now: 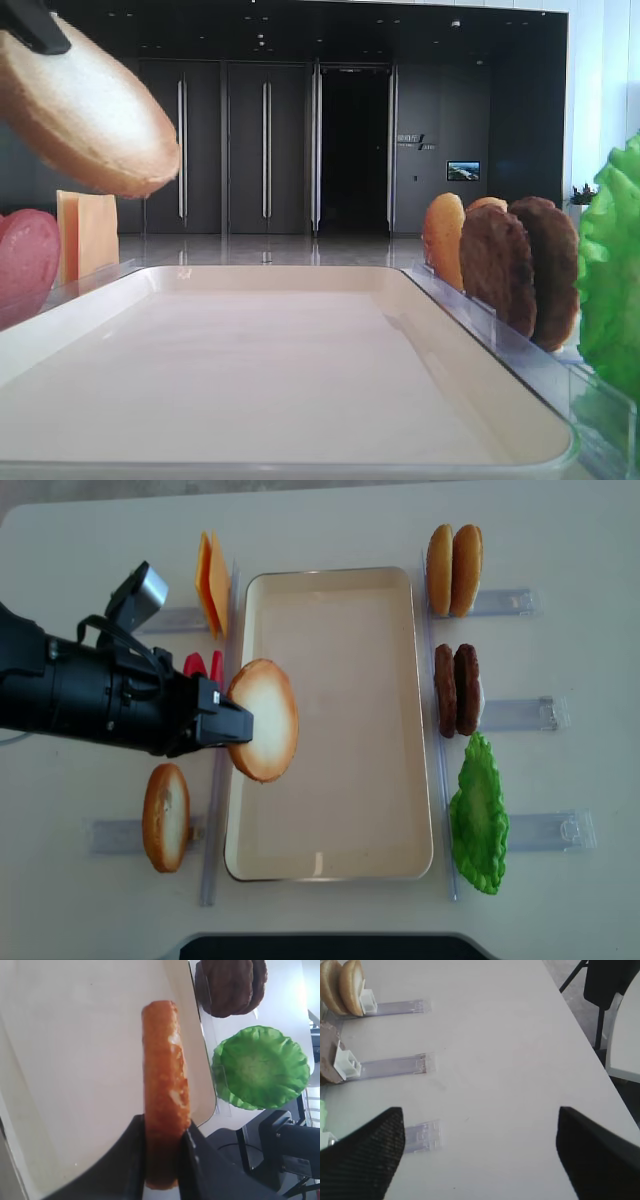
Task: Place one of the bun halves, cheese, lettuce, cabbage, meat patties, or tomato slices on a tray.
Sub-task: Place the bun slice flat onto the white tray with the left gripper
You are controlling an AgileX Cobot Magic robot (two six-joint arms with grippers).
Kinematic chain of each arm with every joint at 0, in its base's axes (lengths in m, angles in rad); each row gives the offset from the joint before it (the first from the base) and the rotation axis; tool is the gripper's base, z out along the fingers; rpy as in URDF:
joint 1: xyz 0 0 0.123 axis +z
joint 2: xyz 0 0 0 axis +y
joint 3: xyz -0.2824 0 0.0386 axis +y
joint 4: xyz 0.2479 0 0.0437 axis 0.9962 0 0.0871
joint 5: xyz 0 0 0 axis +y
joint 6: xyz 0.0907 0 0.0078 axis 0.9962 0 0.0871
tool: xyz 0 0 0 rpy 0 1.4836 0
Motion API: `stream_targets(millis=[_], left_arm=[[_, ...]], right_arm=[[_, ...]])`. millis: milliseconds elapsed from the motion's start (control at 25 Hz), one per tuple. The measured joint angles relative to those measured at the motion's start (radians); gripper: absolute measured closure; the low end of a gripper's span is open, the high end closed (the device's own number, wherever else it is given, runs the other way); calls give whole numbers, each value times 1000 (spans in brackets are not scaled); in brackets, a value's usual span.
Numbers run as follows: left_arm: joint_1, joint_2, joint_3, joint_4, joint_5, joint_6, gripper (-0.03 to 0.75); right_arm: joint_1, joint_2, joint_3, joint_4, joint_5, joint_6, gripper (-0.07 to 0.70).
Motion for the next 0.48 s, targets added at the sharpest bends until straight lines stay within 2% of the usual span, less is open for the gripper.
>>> stream_targets(millis=[120, 480], left_arm=[[0, 63, 0, -55, 3, 73, 585], [0, 244, 0, -338, -2, 319, 586]], right_arm=[[0, 0, 0, 0, 0, 0, 48], [0, 0, 0, 0, 0, 0, 48]])
